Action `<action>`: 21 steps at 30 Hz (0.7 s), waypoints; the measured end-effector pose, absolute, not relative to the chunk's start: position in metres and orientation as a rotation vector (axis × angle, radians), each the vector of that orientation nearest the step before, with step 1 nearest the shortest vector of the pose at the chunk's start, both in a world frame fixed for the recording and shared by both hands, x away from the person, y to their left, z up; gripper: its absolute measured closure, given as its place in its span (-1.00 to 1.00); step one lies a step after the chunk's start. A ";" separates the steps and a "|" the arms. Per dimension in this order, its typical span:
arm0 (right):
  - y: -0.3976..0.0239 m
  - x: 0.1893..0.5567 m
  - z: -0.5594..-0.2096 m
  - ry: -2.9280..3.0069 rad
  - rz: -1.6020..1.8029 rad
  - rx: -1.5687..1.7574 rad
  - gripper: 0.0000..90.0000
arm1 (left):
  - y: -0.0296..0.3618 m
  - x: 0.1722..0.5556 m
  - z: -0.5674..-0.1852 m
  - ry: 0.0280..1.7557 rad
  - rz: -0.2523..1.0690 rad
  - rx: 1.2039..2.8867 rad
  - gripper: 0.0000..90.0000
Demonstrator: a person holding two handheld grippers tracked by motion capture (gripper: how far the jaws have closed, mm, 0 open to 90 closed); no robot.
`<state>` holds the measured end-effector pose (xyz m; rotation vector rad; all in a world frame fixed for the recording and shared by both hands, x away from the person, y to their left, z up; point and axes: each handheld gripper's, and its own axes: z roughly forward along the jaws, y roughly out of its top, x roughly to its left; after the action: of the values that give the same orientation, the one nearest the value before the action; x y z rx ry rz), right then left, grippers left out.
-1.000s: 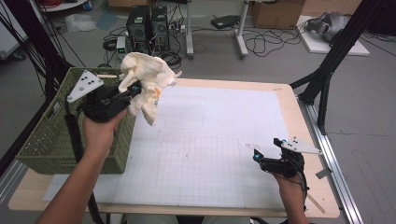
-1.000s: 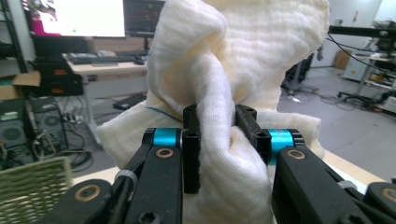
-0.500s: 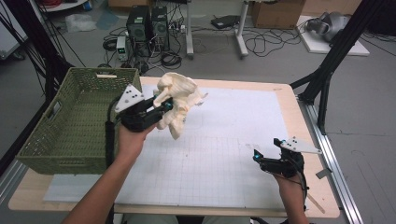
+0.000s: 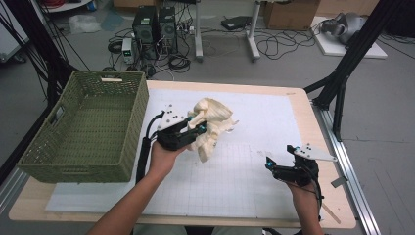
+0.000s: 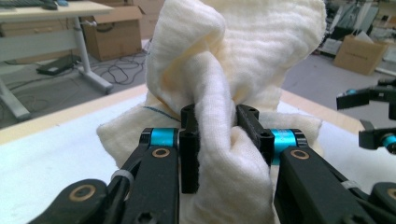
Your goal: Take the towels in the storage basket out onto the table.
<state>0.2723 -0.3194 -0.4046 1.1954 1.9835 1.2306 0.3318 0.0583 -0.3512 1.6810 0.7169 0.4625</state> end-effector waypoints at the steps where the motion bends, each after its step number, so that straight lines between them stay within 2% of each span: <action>1: -0.319 0.273 -0.405 1.987 1.234 1.197 -0.80 | 0.055 0.332 -0.355 0.715 0.456 1.687 0.59; 11: -0.320 0.273 -0.406 1.986 1.232 1.204 -0.80 | 0.022 0.338 -0.385 0.726 0.415 1.755 0.56; 21: -0.319 0.274 -0.406 1.989 1.226 1.212 -0.80 | 0.006 0.343 -0.406 0.742 0.379 1.828 0.51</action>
<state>0.2740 -0.3195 -0.4061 1.2117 1.9894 1.2260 0.3426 0.0064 -0.4059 1.8280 0.7424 0.3786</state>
